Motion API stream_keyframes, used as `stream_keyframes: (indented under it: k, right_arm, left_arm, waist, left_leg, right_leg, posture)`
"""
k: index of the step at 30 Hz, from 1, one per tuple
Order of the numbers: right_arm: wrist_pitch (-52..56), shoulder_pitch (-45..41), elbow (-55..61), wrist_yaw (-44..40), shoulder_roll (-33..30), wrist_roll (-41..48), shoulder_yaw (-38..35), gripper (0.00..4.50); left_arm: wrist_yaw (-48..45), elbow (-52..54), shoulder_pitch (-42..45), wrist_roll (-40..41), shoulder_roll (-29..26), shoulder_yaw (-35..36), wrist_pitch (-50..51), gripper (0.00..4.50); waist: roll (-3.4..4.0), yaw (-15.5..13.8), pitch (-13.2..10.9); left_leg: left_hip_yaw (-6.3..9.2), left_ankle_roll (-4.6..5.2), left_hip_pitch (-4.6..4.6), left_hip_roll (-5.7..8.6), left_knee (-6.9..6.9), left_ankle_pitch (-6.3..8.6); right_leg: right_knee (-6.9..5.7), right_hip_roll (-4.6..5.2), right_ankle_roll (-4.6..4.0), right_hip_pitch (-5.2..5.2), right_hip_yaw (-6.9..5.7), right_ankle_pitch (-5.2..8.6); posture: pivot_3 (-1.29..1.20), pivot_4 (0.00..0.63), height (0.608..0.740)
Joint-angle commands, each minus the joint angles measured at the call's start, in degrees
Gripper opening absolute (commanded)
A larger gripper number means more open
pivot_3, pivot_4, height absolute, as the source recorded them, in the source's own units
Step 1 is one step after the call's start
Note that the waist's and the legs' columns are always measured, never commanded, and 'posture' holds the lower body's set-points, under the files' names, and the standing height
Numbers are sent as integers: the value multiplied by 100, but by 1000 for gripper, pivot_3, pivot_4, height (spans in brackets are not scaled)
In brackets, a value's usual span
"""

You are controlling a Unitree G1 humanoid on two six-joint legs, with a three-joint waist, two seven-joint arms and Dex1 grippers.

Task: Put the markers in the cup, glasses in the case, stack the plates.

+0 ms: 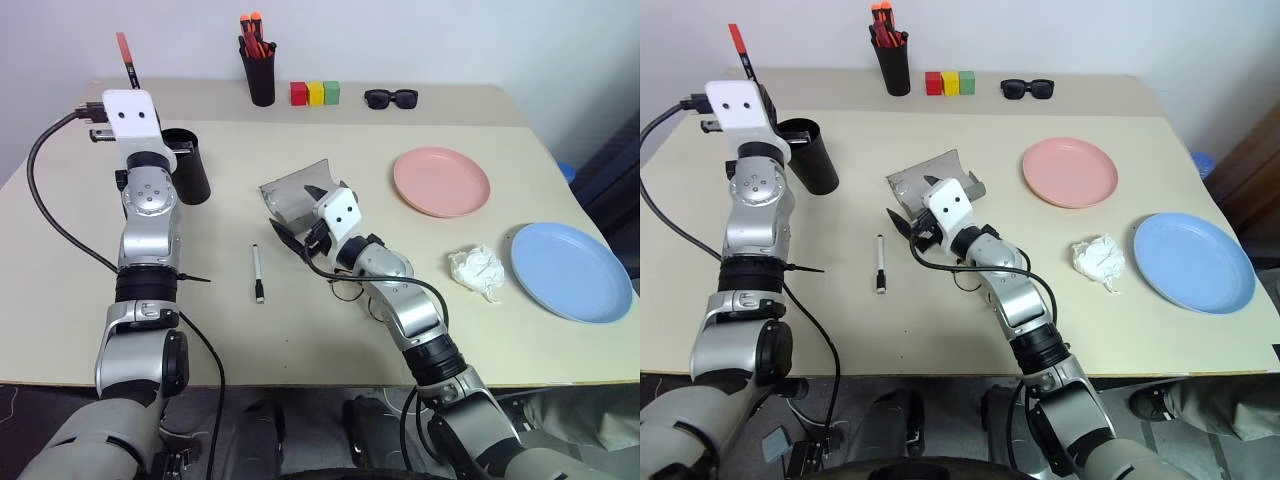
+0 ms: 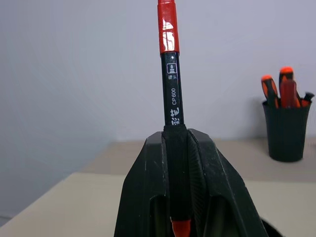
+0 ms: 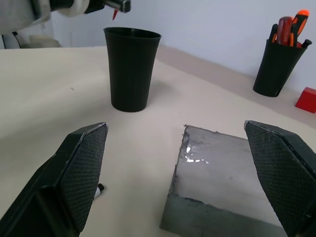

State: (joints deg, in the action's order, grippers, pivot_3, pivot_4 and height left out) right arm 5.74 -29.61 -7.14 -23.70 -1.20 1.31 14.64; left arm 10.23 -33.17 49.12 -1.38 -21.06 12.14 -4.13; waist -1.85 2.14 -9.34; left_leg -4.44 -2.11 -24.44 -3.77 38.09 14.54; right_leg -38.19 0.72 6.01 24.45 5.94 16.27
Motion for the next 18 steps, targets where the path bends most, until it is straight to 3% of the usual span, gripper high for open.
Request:
stream_keyframes:
  k: [1,2,7,13,18]
  right_arm:
    - [-55,-14,330,36,11,20,-53,4500]
    - [-50,-11,338,36,6,19,-56,4500]
    - [-15,0,379,19,-28,22,-60,4500]
    - [45,-34,412,-62,-59,45,-48,4500]
    - [247,2,724,-411,-417,178,-162,4500]
  left_arm:
    - [45,-111,169,36,11,50,-255,64]
    - [58,-139,171,35,14,51,-284,982]
    - [127,-97,120,64,61,67,-321,3211]
    - [109,551,-46,345,88,257,-58,3211]
    - [-720,2660,-746,1201,-112,310,1759,3211]
  waist:
    - [0,6,0]
    - [0,18,0]
    - [0,27,0]
    - [0,26,0]
    - [0,35,0]
  left_leg:
    - [0,0,0,0,0,0]
    - [1,0,0,0,0,0]
    - [1,0,0,-1,-1,0]
    - [1,0,-1,-1,-1,0]
    - [2,-1,0,-3,-1,0]
  right_leg:
    - [0,-1,0,0,0,0]
    - [0,-1,0,0,0,0]
    - [-1,-2,0,0,0,0]
    - [0,-2,0,1,0,0]
    - [-3,-1,1,0,0,0]
  posture:
    - [0,150,725]
    - [0,150,725]
    - [0,150,725]
    - [0,150,725]
    - [0,150,725]
